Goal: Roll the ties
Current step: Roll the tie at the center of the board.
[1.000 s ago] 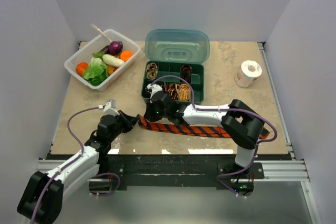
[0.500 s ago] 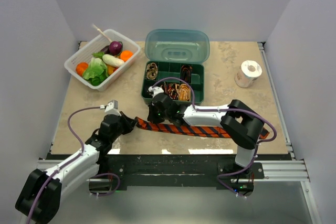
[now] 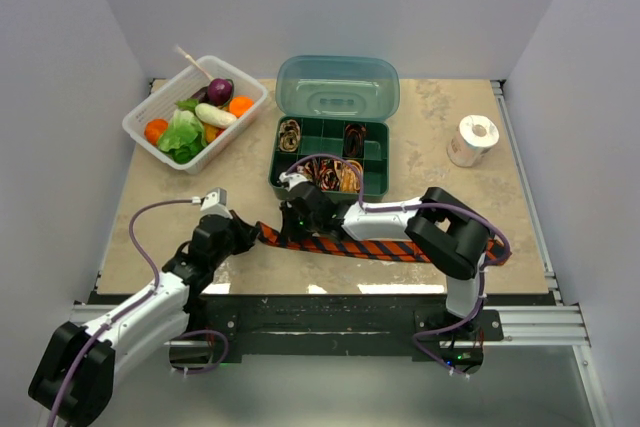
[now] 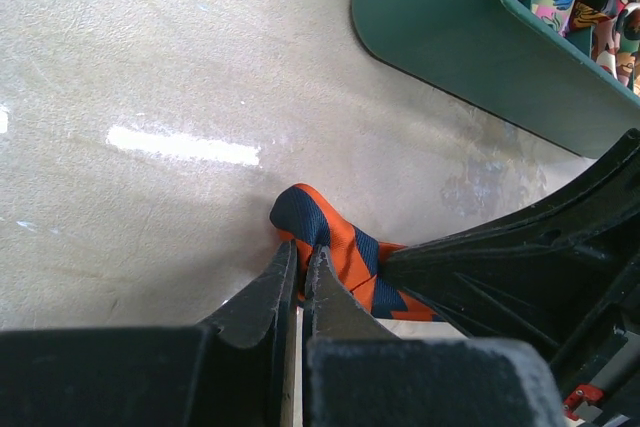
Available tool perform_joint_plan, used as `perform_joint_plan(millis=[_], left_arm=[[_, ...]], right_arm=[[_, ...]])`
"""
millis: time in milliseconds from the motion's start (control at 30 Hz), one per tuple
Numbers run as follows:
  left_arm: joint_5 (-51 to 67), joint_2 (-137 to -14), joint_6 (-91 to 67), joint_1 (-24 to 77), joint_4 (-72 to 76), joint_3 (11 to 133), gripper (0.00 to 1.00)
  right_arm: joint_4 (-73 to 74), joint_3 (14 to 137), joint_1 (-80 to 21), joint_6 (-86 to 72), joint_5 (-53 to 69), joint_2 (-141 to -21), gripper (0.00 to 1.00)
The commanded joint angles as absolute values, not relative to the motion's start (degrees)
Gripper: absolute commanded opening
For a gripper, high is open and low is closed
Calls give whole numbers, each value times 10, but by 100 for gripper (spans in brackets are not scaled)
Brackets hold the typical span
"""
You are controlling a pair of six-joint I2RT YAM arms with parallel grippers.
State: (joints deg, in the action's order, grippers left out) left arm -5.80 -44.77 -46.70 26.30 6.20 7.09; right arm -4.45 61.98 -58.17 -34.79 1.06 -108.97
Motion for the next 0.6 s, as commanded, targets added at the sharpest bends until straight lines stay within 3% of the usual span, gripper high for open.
perform_joint_plan(millis=[0, 567], left_arm=[[-83, -449, -446, 270, 59, 101, 0], [-73, -452, -413, 281, 53, 128, 0]], right_arm=[[-69, 640, -590, -350, 28, -1085, 0], [-63, 671, -598, -344, 24, -1119, 0]])
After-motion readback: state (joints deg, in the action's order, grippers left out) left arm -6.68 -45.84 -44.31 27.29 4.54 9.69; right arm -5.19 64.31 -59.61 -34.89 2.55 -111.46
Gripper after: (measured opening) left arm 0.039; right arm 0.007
